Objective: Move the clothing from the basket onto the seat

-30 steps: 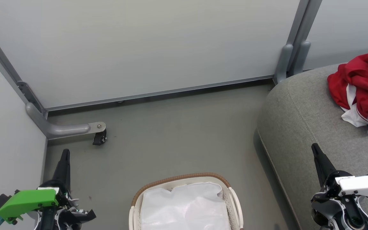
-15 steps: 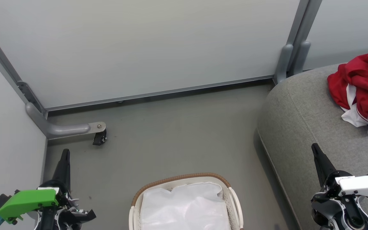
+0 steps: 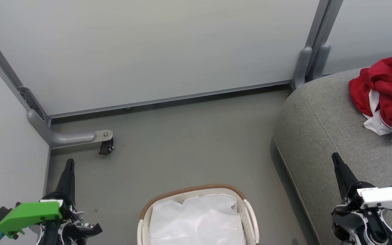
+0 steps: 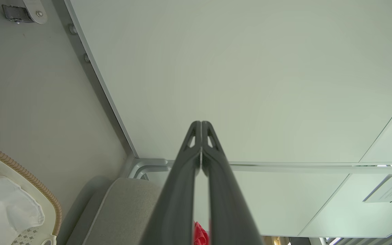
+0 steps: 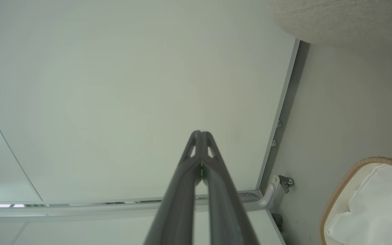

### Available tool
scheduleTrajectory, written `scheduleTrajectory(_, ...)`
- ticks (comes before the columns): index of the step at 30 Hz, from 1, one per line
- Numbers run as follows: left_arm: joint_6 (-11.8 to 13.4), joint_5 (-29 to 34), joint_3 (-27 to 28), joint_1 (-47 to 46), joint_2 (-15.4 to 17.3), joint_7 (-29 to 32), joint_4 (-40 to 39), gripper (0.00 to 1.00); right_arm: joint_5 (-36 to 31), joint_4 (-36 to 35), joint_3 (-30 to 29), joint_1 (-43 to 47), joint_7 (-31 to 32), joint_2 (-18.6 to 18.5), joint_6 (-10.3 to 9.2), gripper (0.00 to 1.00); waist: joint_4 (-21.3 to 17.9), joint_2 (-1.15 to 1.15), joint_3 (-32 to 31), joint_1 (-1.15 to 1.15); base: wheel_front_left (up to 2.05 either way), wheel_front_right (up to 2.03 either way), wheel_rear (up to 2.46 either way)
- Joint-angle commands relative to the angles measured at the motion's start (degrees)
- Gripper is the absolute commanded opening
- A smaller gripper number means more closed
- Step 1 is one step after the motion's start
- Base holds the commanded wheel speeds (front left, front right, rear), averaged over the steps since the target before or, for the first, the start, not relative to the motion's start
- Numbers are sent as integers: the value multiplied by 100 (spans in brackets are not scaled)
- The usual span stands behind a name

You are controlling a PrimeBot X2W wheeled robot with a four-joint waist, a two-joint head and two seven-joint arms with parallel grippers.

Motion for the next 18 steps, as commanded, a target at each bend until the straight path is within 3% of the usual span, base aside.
scheduleTrajectory(1,-34,-18,12,-57,27,18,-9,0,20,-22,-10,-44,16,-34,0,0,0,0,0,0,0,0,0)
scheduleTrajectory(18,-34,-18,12,-57,27,18,-9,0,20,-22,-10,-44,16,-34,0,0,0,0,0,0,0,0,0)
